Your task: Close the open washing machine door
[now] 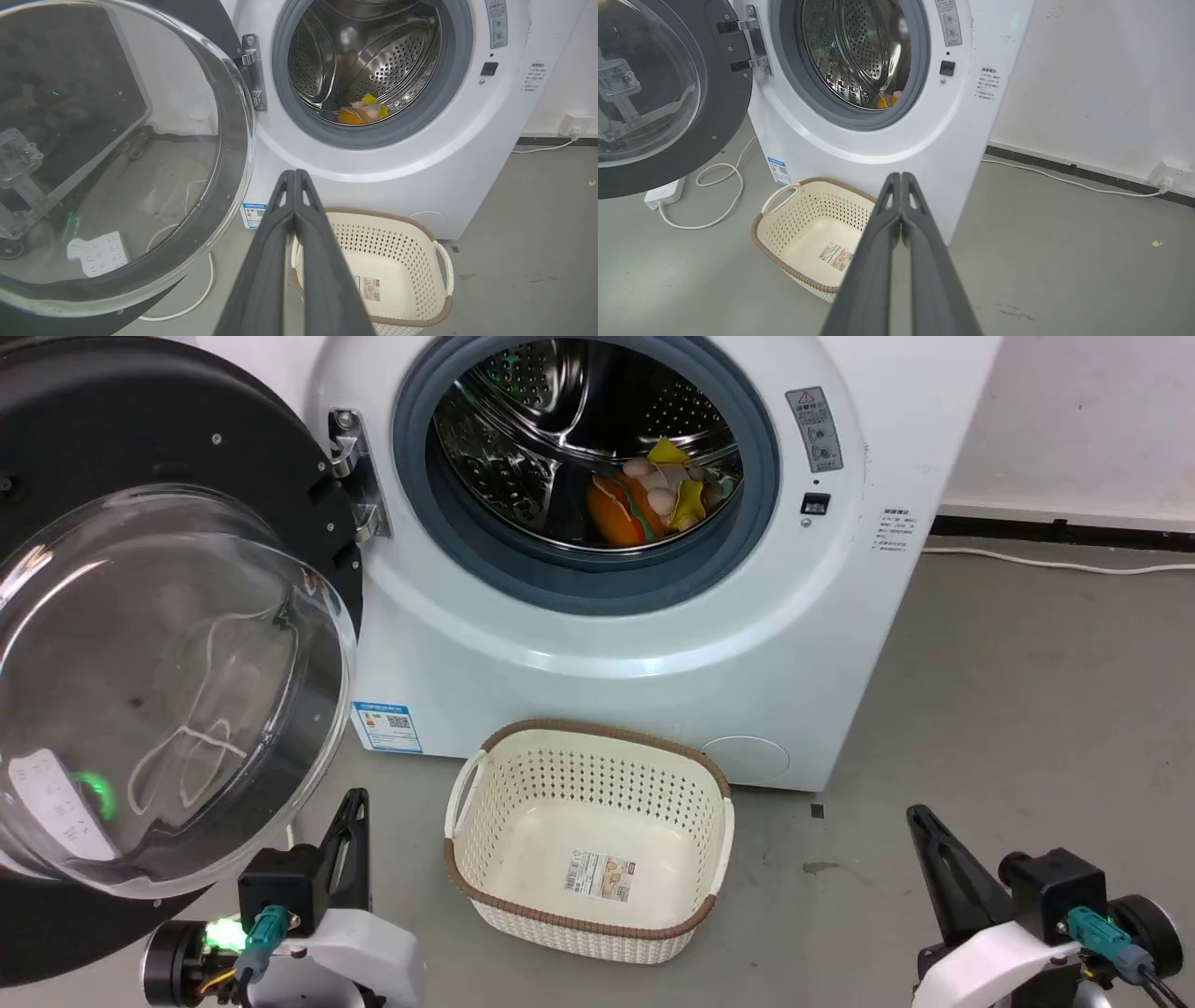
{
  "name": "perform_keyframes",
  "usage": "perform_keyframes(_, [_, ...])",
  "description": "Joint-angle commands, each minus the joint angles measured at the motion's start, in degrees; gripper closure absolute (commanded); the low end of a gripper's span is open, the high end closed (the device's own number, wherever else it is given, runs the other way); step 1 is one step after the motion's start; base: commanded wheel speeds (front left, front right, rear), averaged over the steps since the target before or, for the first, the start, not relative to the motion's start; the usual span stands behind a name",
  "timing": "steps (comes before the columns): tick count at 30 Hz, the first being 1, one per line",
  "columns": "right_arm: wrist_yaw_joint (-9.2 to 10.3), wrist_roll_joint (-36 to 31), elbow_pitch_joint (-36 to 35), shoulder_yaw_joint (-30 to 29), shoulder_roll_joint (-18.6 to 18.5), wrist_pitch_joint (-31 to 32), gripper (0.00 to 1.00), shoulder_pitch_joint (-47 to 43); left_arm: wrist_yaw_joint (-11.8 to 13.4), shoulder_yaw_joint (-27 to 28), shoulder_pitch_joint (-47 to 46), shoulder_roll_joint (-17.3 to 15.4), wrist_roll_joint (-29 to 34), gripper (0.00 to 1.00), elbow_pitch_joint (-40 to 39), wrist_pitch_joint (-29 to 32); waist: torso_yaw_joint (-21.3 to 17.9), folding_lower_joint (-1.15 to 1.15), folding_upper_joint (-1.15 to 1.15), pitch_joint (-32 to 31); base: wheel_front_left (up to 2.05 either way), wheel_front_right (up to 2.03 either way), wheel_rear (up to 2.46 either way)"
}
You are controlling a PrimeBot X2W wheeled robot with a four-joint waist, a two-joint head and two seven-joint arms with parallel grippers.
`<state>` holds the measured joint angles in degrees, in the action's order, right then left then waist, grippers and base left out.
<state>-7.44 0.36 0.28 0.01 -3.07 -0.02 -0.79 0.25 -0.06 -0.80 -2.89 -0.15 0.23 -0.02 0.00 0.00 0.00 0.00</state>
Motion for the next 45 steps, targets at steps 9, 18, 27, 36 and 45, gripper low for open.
perform_keyframes(9, [-0.05,-0.4,-0.3,0.0,0.2,0.0,1.00,0.8,-0.2,0.1,0.8,0.0,0.1,1.00,-0.2,0.0,0.0,0.00,0.00,0.0,0.00,0.00,0.00])
perform_keyframes(18, [-0.05,-0.4,-0.3,0.0,0.2,0.0,1.00,0.8,-0.2,0.1,0.8,0.0,0.1,1.00,-0.2,0.0,0.0,0.00,0.00,0.0,0.00,0.00,0.00])
perform_keyframes(27, [-0.05,-0.4,-0.3,0.0,0.2,0.0,1.00,0.8,-0.2,0.1,0.8,0.0,0.1,1.00,-0.2,0.0,0.0,0.00,0.00,0.0,0.00,0.00,0.00])
perform_keyframes(36, [0.00,0.0,0.0,0.0,0.0,0.0,1.00,0.0,0.0,0.0,0.0,0.0,0.0,1.00,0.0,0.0,0.0,0.00,0.00,0.0,0.00,0.00,0.00])
perform_keyframes(45, [0.00,1.0,0.1,-0.3,0.0,-0.6,0.00,-0.1,0.0,-0.3,0.0,0.0,-0.1,0.00,-0.1,-0.6,0.0,0.00,0.00,0.0,0.00,0.00,0.00])
